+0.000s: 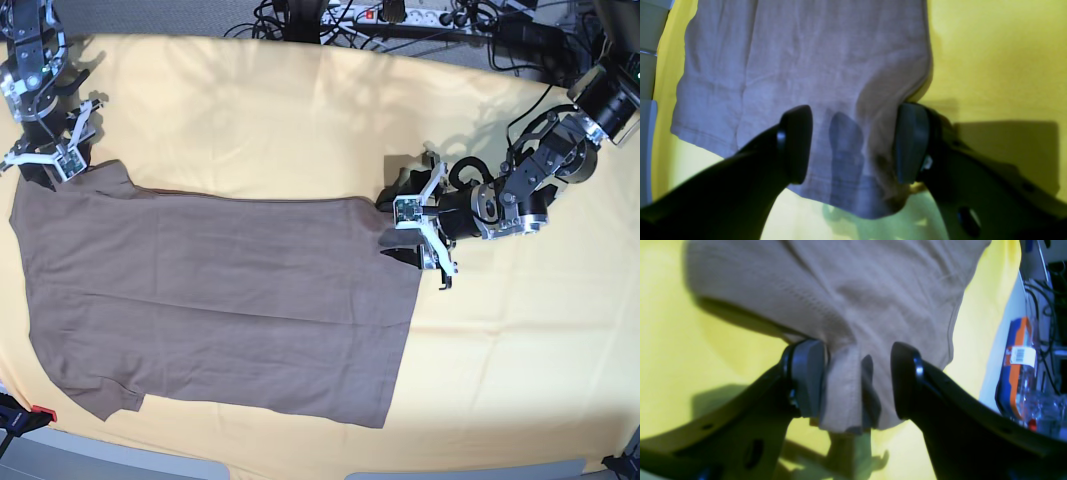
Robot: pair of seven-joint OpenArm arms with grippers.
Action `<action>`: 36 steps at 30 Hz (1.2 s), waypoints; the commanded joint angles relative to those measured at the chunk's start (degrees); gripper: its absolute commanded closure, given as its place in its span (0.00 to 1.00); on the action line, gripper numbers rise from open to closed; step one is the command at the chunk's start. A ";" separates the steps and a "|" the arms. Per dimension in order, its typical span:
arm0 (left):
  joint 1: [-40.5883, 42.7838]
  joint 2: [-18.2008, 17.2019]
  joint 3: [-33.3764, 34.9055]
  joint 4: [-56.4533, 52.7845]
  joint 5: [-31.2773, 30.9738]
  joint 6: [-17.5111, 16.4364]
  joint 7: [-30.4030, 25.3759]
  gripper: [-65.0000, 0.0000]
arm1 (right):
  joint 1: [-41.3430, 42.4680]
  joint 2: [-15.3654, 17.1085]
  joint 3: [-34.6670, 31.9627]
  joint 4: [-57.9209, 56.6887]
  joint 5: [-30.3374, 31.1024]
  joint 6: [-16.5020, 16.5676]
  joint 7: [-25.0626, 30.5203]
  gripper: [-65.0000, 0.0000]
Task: Fold the T-shirt properly
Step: 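Lift and pull the gripped shirt edge toward the arm bases with both grippers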
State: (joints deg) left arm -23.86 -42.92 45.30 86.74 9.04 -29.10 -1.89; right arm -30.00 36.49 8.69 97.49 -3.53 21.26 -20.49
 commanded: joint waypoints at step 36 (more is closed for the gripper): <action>3.32 -21.40 -0.20 24.85 -14.08 -10.90 5.35 1.00 | -12.24 12.11 0.37 23.67 20.02 5.75 -30.91 1.00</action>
State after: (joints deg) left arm -19.84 -63.24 45.69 111.04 -4.27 -39.92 4.29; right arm -42.04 47.62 8.47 120.33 16.47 27.14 -51.48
